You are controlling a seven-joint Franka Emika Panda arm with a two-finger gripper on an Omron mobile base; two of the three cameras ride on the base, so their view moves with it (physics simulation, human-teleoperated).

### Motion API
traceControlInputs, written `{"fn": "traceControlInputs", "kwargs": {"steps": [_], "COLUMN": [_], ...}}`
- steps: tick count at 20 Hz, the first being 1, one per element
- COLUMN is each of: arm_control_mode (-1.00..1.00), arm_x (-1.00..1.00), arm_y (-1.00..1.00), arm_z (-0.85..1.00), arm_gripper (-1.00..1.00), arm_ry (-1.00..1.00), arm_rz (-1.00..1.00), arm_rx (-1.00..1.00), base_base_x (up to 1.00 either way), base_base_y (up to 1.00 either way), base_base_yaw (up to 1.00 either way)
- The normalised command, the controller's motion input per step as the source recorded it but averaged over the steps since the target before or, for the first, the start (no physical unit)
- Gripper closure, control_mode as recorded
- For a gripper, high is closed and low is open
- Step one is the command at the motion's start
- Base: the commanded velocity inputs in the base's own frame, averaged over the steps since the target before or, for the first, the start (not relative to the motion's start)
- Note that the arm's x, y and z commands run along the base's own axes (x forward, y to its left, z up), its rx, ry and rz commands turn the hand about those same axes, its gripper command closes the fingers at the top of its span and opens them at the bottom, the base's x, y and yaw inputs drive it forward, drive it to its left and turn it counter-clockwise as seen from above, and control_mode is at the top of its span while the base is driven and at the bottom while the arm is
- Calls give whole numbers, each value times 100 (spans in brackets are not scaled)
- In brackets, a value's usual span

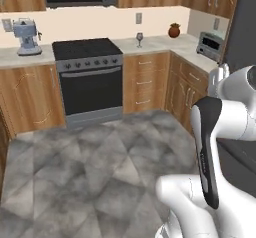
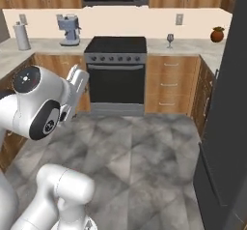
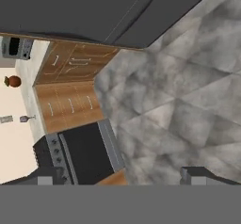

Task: Retrieve the wine glasses from the counter and place one next to each plate.

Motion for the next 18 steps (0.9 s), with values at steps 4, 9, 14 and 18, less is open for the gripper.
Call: {"fn": "traceControlInputs", "kwargs": {"steps": [4, 9, 14, 18], "arm_control_mode": [100, 100, 100, 100], "arm_x": [0, 0, 0, 0], "arm_y": [0, 0, 0, 0], "arm_z": [0, 0, 0, 0], "arm_gripper": [-100, -100, -100, -100], "arm_ry": [0, 0, 0, 0], "arm_rz": [0, 0, 0, 0], "arm_rx": [0, 0, 0, 0], "base_base_x": [100, 100, 100, 100], "base_base_y": [-29, -32, -42, -52], "base_base_yaw": [5, 4, 2, 0]}}
